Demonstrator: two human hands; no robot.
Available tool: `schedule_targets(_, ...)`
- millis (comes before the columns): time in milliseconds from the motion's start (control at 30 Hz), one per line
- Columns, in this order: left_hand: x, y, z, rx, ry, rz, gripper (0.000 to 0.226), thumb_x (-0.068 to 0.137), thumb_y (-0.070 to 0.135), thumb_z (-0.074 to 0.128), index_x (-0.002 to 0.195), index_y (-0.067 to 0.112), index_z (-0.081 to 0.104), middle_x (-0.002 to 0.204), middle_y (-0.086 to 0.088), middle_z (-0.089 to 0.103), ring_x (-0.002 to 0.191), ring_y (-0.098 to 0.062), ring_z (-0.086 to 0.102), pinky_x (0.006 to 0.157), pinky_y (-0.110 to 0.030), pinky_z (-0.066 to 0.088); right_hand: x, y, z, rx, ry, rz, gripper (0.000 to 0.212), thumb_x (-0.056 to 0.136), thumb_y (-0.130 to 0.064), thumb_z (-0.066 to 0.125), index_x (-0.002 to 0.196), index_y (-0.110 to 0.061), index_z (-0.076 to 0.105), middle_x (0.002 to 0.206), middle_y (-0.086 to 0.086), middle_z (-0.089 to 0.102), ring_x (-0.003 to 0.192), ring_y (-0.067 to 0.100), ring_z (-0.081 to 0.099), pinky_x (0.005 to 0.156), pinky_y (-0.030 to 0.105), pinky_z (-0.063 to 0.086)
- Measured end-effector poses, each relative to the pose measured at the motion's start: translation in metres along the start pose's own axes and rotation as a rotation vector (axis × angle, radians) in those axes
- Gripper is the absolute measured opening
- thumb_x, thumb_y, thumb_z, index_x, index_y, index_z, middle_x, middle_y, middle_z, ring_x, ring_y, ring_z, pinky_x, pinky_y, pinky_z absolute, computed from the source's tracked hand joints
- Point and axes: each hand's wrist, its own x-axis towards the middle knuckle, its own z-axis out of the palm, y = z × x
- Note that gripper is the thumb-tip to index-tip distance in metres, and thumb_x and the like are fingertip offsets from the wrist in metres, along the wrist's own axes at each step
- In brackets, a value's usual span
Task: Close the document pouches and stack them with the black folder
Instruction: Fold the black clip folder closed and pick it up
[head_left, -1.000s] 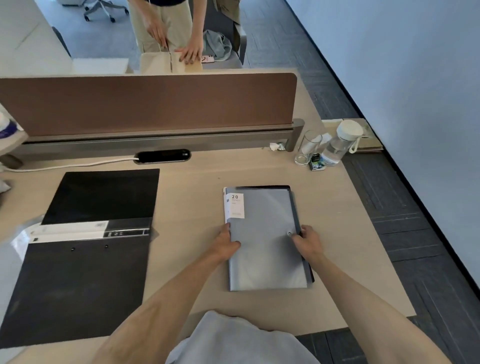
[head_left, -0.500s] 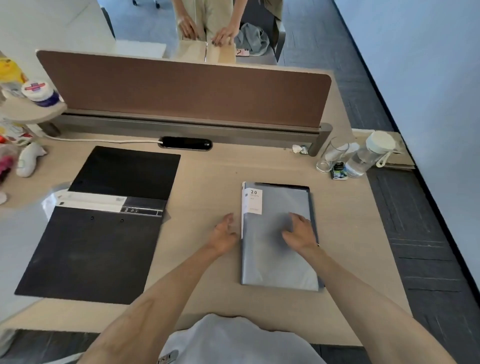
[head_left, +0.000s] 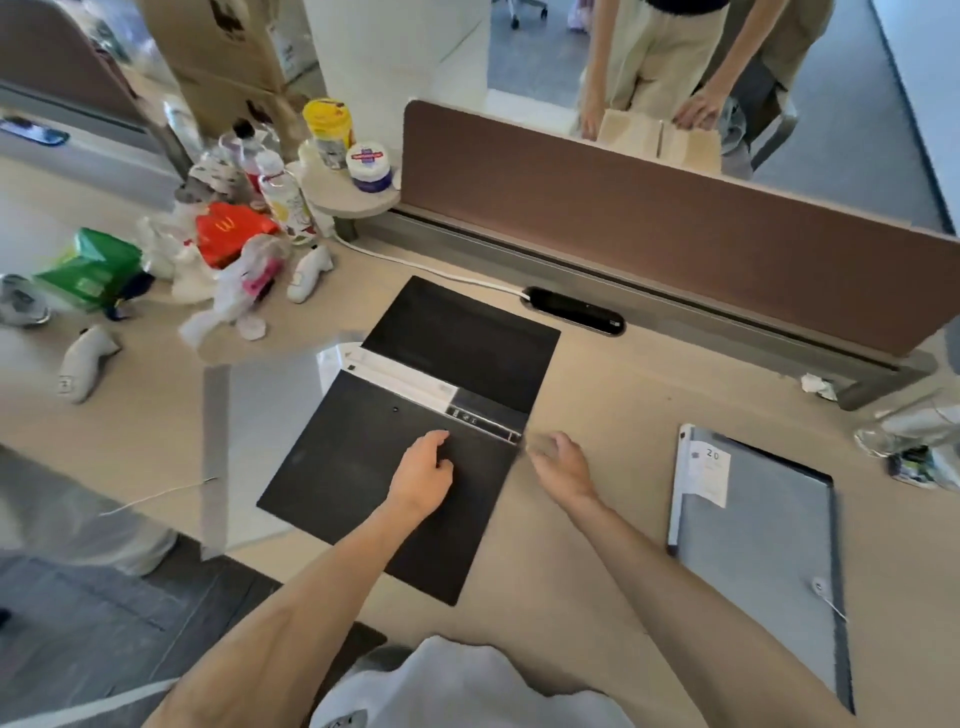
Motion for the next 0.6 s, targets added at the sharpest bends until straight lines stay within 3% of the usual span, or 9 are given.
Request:
schedule_targets(133, 0.016, -0.045, -0.036, 0.377, -0.026, 0.089, 0.052, 0.099, 0.030, 0.041, 0.149, 0.026, 0.026, 0.162, 0.000, 0.006, 0.150, -0.024, 0.001, 0.119, -0.049, 0.009, 0.016, -0.029, 0.031, 0.264, 0.028, 0.157, 0.068, 0.084, -0.047, 0.063, 0.137, -0.008, 0.045, 0.142, 0.006, 0.049, 0.132, 0.024, 0.045, 0.112, 0.034, 0.033)
schedule_targets(200, 0.025, -0.063, -0.045, 0.458, -0.132, 0.090, 0.055, 0.100, 0.035, 0.038, 0.152, 0.031, 0.018, 0.163, 0.001, -0.004, 0.150, -0.024, -0.007, 0.119, -0.051, 0.004, 0.030, -0.033, 0.040, 0.372, 0.042, 0.191, 0.079, 0.067, -0.061, 0.070, 0.128, -0.015, 0.051, 0.137, 0.001, 0.054, 0.126, 0.022, 0.051, 0.110, 0.040, 0.038)
schedule_targets(267, 0.029, -0.077, -0.052, 0.492, -0.249, 0.098, 0.055, 0.101, 0.036, 0.036, 0.152, 0.034, 0.015, 0.163, 0.001, -0.008, 0.149, -0.024, -0.011, 0.119, -0.050, 0.005, 0.048, -0.028, 0.047, 0.437, 0.071, 0.219, 0.086, 0.060, -0.062, 0.073, 0.130, -0.016, 0.051, 0.128, 0.001, 0.059, 0.114, 0.019, 0.057, 0.102, 0.038, 0.046)
schedule_targets(333, 0.032, -0.087, -0.056, 0.498, -0.298, 0.124, 0.054, 0.101, 0.035, 0.036, 0.152, 0.034, 0.016, 0.162, 0.002, -0.009, 0.149, -0.024, -0.012, 0.119, -0.050, 0.006, 0.054, -0.032, 0.049, 0.464, 0.107, 0.246, 0.079, 0.064, -0.057, 0.074, 0.125, -0.012, 0.054, 0.116, 0.005, 0.063, 0.095, 0.018, 0.060, 0.078, 0.031, 0.052)
schedule_targets(400, 0.032, -0.090, -0.061, 0.476, -0.306, 0.146, 0.054, 0.101, 0.033, 0.038, 0.151, 0.035, 0.017, 0.162, 0.003, -0.008, 0.149, -0.022, -0.011, 0.120, -0.049, 0.007, 0.051, -0.044, 0.047, 0.500, 0.128, 0.278, 0.057, 0.070, -0.052, 0.073, 0.106, -0.010, 0.060, 0.105, 0.010, 0.068, 0.080, 0.019, 0.063, 0.059, 0.028, 0.049)
schedule_targets(467, 0.030, -0.089, -0.066, 0.421, -0.309, 0.147, 0.054, 0.100, 0.032, 0.040, 0.150, 0.036, 0.021, 0.163, 0.005, -0.004, 0.149, -0.021, -0.009, 0.121, -0.049, 0.012, 0.049, -0.054, 0.046, 0.554, 0.081, 0.291, 0.032, 0.083, -0.038, 0.069, 0.095, -0.011, 0.059, 0.093, 0.009, 0.069, 0.074, 0.021, 0.066, 0.054, 0.027, 0.052)
schedule_targets(600, 0.026, -0.083, -0.075, 0.305, -0.230, 0.124, 0.046, 0.100, 0.027, 0.043, 0.144, 0.037, 0.036, 0.162, 0.007, 0.009, 0.150, -0.020, 0.004, 0.119, -0.042, 0.022, 0.043, -0.068, 0.043, 0.519, 0.039, 0.269, 0.029, 0.089, -0.032, 0.063, 0.103, -0.007, 0.058, 0.097, 0.014, 0.067, 0.078, 0.027, 0.066, 0.060, 0.034, 0.056)
